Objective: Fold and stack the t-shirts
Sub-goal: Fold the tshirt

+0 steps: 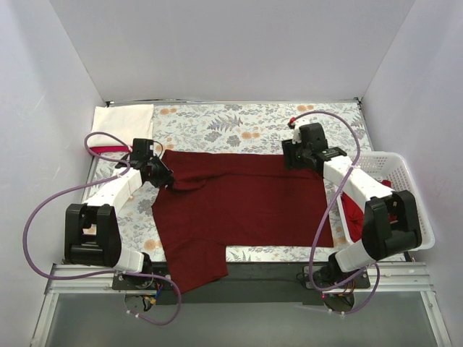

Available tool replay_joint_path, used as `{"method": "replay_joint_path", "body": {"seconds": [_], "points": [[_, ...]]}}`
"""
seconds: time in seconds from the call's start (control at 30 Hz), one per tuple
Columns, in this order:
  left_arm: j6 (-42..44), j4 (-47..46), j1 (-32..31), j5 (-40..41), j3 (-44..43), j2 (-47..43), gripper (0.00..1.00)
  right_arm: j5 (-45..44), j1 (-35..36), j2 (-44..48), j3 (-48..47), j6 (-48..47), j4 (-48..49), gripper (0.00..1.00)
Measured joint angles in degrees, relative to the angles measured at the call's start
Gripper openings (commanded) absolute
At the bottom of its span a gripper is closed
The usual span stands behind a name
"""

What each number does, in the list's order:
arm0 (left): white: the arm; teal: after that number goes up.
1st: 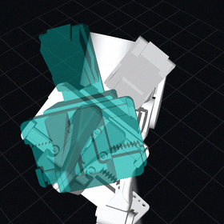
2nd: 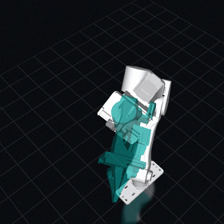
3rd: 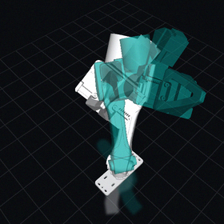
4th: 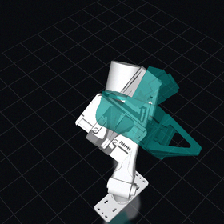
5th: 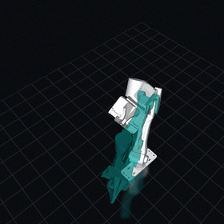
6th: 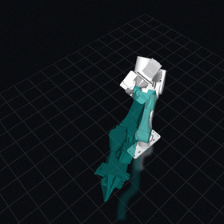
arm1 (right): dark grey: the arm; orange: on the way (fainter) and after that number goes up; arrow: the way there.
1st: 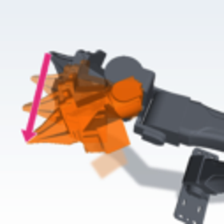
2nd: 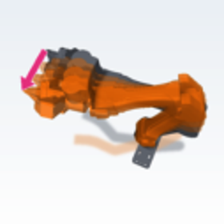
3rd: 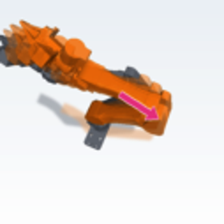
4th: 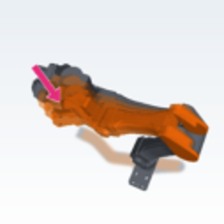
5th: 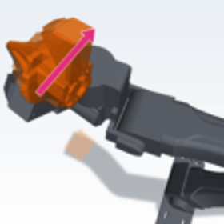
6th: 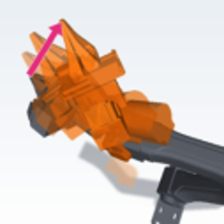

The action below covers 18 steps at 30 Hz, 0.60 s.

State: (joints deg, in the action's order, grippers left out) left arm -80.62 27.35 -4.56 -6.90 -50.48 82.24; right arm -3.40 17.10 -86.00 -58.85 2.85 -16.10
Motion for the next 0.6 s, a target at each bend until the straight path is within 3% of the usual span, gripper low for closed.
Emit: {"method": "replay_joint_path", "body": {"seconds": [0.3, 0.6], "points": [[2.4, 0.4, 0.0, -0.1, -8.9, 4.9, 0.0, 5.3, 12.8, -0.7, -0.6, -0.5, 4.9, 0.57], [4.4, -0.3, 0.0, -1.3, -19.6, 20.0, 0.0, 11.5, 26.5, -16.2, -8.0, -4.4, 16.1, 0.56]]}}
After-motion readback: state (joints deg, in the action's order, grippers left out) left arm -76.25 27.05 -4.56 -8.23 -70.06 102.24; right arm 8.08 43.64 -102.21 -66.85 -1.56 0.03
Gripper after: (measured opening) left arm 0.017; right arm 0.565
